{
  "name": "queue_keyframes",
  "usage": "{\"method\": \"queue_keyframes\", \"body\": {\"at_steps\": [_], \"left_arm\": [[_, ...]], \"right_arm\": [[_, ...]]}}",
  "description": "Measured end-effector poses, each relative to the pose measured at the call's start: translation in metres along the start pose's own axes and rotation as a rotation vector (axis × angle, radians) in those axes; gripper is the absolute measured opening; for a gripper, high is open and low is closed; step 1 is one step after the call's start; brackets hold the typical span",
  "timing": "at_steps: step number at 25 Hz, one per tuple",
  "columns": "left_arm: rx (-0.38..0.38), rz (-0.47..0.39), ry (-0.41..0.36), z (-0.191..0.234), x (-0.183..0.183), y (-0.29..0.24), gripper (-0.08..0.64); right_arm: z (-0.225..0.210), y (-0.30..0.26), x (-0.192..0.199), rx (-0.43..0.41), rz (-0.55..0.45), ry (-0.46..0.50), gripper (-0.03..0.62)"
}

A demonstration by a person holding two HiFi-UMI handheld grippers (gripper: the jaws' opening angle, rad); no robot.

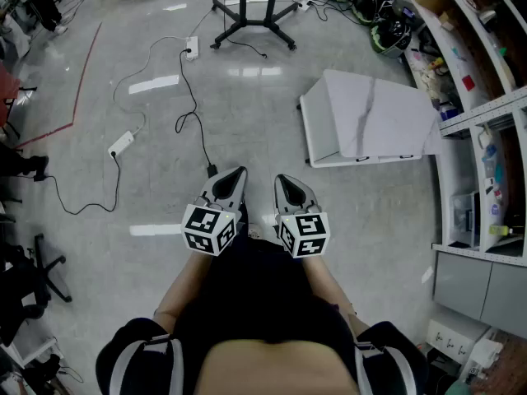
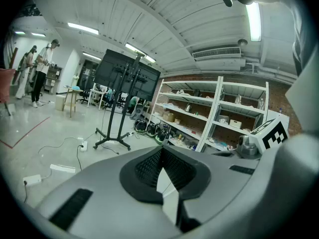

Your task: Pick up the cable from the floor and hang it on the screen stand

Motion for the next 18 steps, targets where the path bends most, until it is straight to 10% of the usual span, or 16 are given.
{"method": "queue_keyframes", "body": {"at_steps": [18], "left_arm": [[-0.009, -0.017, -0.011, 0.034, -0.021, -0.006, 0.005]], "right_arm": [[-0.001, -0.039, -0.021, 0.017, -0.034, -0.017, 0.025]]}}
Point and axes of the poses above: the fingertips, and each gripper's own axes: y backward along the fingers, z to its left, x out of its underside, the point moved 2 cm from there along y, backward along the fingers, and after that the axes turned 10 degrees about y, right-handed, at the moved point
